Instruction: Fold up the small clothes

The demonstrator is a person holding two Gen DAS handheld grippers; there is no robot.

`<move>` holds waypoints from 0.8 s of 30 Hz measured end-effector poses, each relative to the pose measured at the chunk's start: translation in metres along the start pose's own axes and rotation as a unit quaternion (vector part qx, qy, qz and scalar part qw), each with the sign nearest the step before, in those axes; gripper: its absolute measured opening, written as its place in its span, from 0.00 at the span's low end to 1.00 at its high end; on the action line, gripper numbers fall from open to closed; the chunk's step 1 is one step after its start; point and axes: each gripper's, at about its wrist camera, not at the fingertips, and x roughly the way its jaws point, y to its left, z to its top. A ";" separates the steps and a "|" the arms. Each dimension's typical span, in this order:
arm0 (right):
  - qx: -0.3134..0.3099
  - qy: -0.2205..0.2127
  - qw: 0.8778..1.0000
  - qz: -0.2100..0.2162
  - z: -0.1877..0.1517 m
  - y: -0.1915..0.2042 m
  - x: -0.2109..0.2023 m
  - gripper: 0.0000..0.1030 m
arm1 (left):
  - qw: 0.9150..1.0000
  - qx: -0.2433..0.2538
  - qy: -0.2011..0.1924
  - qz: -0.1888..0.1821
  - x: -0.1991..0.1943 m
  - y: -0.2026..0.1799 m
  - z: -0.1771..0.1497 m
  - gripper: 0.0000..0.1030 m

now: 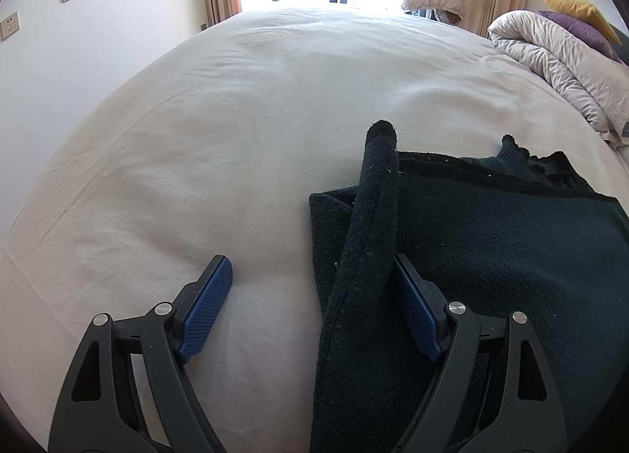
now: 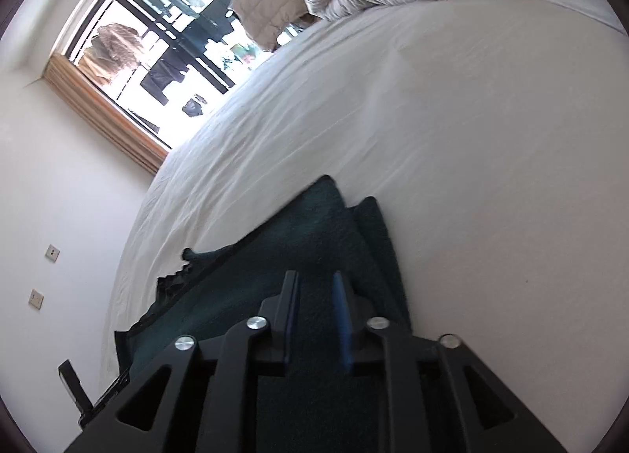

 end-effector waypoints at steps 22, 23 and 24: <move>0.125 -0.042 0.988 0.082 -0.083 -0.094 -0.055 0.00 | 1.000 -0.009 -0.010 -0.001 -0.001 0.003 -0.001 0.80; 0.121 -0.045 0.989 0.077 -0.082 -0.096 -0.057 0.00 | 1.000 -0.011 -0.011 -0.002 -0.002 0.003 -0.001 0.80; 0.118 -0.048 0.989 0.071 -0.083 -0.095 -0.057 0.00 | 1.000 -0.013 -0.012 -0.003 -0.002 0.004 -0.001 0.80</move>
